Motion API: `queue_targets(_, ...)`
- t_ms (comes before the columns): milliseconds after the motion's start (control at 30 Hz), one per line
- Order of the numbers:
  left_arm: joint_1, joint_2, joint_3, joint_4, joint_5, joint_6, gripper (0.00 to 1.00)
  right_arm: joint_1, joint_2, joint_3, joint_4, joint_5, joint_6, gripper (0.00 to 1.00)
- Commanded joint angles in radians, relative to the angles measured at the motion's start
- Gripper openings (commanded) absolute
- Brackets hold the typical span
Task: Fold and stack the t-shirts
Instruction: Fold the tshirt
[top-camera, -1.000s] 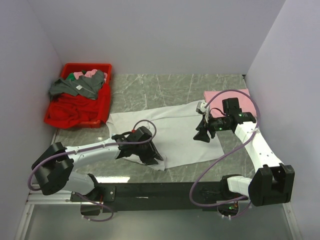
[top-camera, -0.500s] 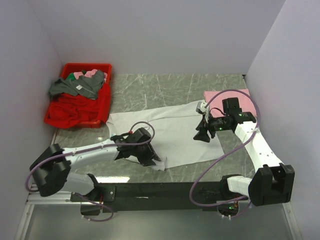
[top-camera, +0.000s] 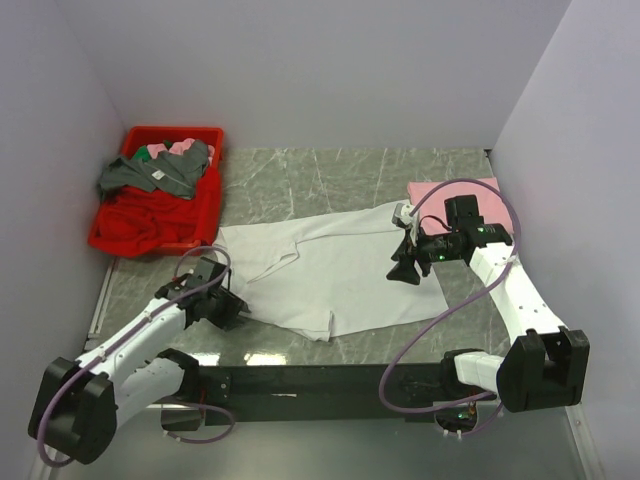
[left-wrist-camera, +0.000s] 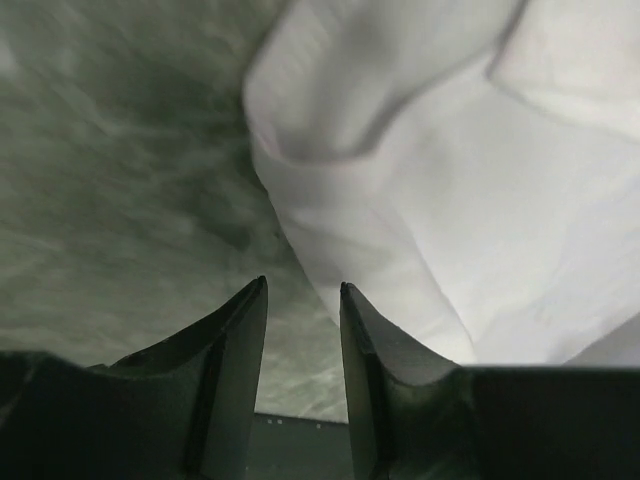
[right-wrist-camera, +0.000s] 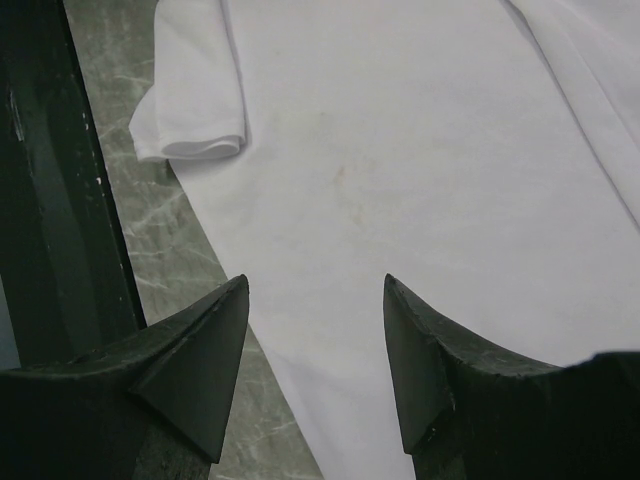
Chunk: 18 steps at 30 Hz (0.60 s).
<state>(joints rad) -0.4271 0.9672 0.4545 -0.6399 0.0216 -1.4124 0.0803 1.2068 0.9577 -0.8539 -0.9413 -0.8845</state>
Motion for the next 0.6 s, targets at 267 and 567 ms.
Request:
queue_targets(267,0.129,0.073,0.003,0.003,-0.018,0.125,0.40,-0.011,-0.015,0.041,-0.011,-0.031,-0.013,0.63)
queue_targets(567,0.134,0.162,0.029,0.069,-0.018,0.141,0.41,-0.014,-0.010,0.044,-0.019,-0.040,-0.022,0.63)
